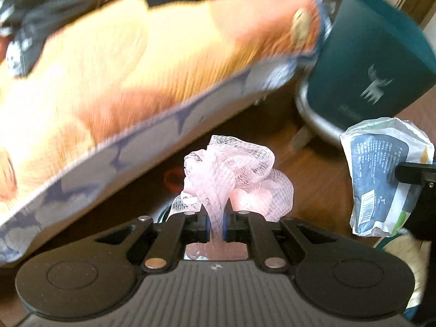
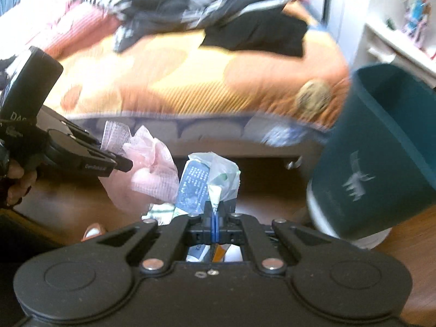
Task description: Collect trash
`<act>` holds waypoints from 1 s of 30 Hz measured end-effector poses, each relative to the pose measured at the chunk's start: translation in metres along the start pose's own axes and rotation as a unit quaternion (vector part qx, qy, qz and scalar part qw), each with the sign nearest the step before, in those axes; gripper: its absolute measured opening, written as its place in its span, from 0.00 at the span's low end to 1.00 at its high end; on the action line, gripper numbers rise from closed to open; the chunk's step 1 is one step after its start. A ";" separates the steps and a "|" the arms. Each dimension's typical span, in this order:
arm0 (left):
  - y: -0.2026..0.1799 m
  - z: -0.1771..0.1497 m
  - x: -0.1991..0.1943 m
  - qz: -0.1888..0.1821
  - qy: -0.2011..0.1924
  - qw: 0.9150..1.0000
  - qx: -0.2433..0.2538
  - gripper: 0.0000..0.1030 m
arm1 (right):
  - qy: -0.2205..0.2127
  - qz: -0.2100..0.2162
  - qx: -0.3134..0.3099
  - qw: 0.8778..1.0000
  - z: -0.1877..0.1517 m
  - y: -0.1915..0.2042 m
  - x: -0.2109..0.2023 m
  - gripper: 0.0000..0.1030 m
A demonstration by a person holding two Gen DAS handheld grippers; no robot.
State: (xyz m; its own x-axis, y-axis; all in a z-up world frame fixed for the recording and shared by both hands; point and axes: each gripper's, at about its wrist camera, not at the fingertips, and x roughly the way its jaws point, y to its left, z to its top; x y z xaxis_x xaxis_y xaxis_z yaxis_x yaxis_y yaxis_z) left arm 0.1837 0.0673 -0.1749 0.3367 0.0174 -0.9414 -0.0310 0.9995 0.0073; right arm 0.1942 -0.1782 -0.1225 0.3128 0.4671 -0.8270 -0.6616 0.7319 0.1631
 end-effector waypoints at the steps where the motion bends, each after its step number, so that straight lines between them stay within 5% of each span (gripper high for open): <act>1: -0.007 0.004 -0.007 -0.003 -0.009 1.000 0.002 0.07 | -0.010 -0.003 0.001 1.000 0.004 -0.006 -0.010 0.01; 16: -0.136 0.111 -0.093 -0.016 -0.114 0.992 0.054 0.07 | -0.115 -0.102 0.058 0.986 0.042 -0.129 -0.102 0.01; 25: -0.207 0.187 -0.108 -0.032 -0.161 0.983 0.081 0.07 | -0.122 -0.145 0.107 0.976 0.047 -0.197 -0.090 0.01; 30: -0.231 0.209 -0.087 -0.040 -0.150 0.985 0.074 0.07 | -0.101 -0.140 0.138 0.975 0.045 -0.229 -0.062 0.02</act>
State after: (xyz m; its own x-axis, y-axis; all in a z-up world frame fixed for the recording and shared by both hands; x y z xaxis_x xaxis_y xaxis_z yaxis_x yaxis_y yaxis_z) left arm 0.3581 -0.1594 -0.0238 0.5968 -0.0771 -0.7987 0.1377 0.9905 0.0073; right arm 0.3571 -0.3525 -0.0839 0.6016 0.2976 -0.7413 -0.3309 0.9375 0.1078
